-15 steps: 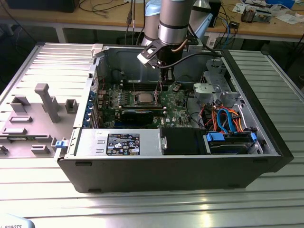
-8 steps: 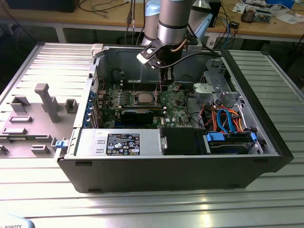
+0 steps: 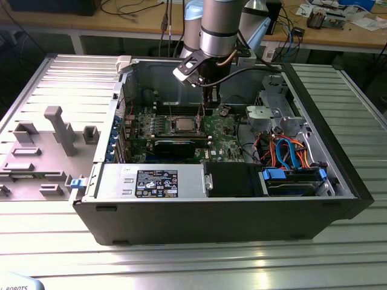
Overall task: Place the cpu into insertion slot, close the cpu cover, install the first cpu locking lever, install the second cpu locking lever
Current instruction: 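Close the cpu cover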
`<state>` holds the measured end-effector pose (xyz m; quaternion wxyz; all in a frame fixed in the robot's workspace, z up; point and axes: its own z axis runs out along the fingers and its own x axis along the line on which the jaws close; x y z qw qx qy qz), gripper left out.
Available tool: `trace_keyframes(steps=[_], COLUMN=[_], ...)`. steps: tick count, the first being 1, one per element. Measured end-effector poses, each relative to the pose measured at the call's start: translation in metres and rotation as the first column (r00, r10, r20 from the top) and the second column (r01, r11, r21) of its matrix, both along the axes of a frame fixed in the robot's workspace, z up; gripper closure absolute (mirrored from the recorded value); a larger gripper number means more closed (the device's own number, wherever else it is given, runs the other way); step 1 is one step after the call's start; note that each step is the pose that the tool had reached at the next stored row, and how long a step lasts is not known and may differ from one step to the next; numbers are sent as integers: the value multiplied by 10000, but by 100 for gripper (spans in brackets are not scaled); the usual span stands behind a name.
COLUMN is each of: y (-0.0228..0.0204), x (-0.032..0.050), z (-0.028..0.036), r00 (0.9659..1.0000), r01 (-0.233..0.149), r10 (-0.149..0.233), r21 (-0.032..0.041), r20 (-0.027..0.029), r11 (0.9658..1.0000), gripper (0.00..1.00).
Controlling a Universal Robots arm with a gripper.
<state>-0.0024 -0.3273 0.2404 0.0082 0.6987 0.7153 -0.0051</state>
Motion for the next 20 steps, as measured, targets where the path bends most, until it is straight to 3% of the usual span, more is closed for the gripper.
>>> trace_keyframes(steps=[8,10,20], y=[0,0,0], x=[-12,-21,-26], z=[0,-3,-5], r00=[10000,10000,10000], r01=[-1,-1,-1], r10=[1,1,1], r21=[0,0,0], r20=[-5,-45,-86], r11=[10000,10000,10000], gripper=[89,89,89])
